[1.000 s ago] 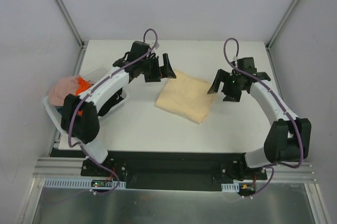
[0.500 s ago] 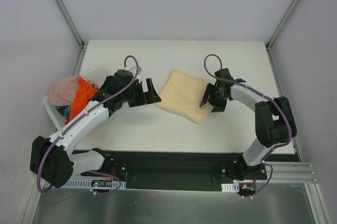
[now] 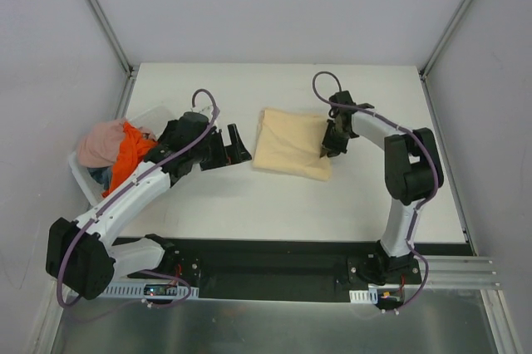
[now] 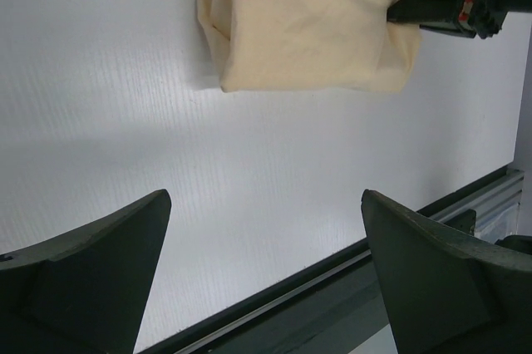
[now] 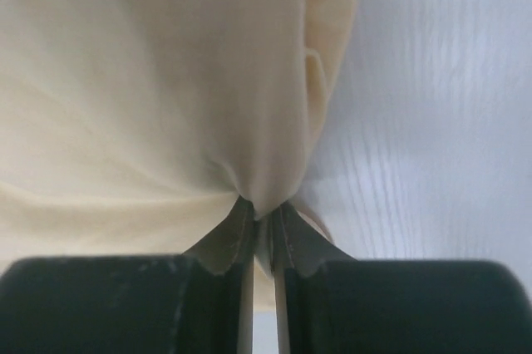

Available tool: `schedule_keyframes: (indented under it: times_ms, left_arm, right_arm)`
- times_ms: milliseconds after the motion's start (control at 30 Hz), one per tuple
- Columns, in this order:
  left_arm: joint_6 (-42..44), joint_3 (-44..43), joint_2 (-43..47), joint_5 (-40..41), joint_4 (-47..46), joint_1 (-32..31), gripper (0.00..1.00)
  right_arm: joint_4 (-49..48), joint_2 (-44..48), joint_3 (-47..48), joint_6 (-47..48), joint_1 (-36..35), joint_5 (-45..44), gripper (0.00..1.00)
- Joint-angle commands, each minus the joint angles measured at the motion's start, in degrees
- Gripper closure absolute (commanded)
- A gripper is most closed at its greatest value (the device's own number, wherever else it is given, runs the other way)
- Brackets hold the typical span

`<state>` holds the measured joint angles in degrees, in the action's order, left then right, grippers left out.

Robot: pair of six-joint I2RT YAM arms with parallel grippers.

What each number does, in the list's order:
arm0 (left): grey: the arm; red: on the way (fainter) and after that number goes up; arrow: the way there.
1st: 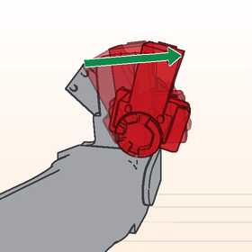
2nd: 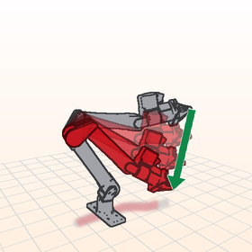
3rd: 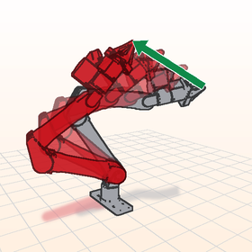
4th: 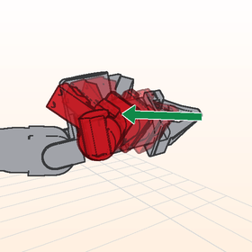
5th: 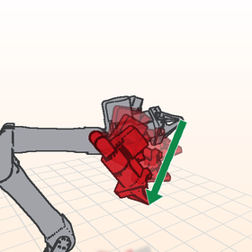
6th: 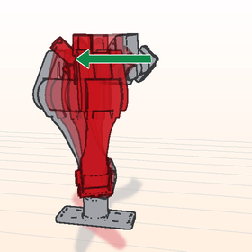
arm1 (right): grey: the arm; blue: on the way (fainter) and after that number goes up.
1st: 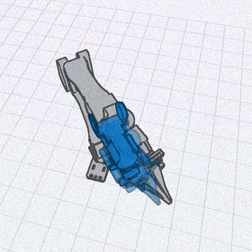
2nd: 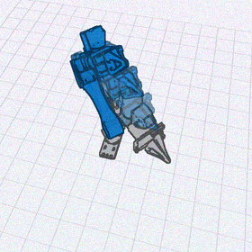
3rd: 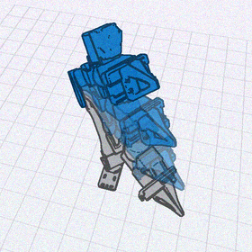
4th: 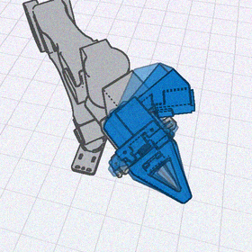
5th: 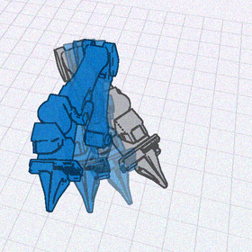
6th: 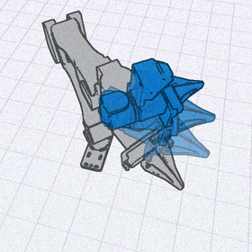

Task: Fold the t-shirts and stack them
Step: Put the neatly folded tshirt into the corner of the board with the right arm

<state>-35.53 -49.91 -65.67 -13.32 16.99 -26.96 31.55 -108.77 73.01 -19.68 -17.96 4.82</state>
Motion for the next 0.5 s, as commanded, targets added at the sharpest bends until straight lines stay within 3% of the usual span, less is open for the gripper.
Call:
schedule_keyframes:
  times_ms: [0,167,467]
  left_arm:
    - [1.6,-2.8,-1.7,2.9,-0.1,0.3,0.01]
    - [3.3,-5.5,-5.3,4.0,0.1,0.9,0.01]
    - [6.3,-12.5,-14.7,3.6,0.3,2.4,0.01]
  right_arm:
    - [6.1,-5.4,13.6,9.6,3.5,-7.8,0.93]
    - [15.7,-14.4,30.1,23.2,9.3,-10.5,0.95]
    - [22.3,-28.2,57.0,32.3,20.3,-14.4,0.93]
